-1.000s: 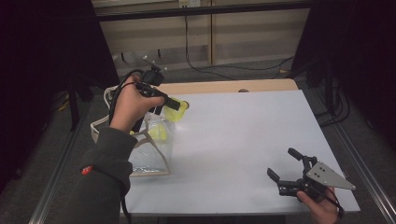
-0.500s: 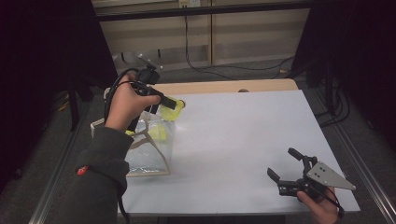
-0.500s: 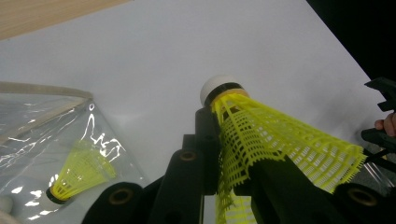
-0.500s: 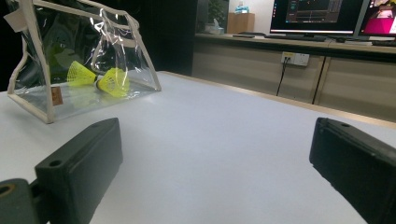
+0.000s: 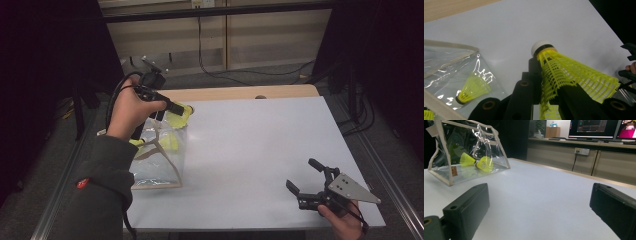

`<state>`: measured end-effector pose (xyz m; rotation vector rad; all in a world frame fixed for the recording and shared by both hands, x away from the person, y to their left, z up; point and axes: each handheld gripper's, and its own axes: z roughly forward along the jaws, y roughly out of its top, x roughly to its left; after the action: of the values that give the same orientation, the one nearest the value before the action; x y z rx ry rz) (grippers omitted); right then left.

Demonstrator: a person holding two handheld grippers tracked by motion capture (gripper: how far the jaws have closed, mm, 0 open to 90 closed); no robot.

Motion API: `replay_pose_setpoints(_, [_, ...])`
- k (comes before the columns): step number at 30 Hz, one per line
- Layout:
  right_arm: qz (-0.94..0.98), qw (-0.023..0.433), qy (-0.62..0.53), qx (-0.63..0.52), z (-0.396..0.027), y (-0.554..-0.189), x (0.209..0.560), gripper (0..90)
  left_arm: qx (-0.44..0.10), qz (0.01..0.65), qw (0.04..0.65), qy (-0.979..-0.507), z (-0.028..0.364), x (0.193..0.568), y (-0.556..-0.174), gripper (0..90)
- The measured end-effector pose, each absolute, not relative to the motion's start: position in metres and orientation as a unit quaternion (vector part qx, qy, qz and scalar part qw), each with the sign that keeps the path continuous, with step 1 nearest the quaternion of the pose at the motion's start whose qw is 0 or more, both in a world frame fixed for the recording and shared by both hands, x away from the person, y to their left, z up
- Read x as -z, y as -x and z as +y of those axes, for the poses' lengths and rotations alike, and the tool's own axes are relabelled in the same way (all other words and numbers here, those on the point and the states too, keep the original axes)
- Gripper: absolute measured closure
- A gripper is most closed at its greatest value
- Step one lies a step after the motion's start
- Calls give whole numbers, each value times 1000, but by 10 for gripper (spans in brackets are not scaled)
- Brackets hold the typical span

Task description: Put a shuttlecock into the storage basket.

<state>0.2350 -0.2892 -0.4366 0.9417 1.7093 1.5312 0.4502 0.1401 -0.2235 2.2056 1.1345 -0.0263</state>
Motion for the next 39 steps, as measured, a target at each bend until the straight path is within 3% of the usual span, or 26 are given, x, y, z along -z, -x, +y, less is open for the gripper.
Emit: replay_pose_setpoints(39, [651,325,-360,-584,-288,-235,436,23,-10,456,325,-828,171,207,-448,851])
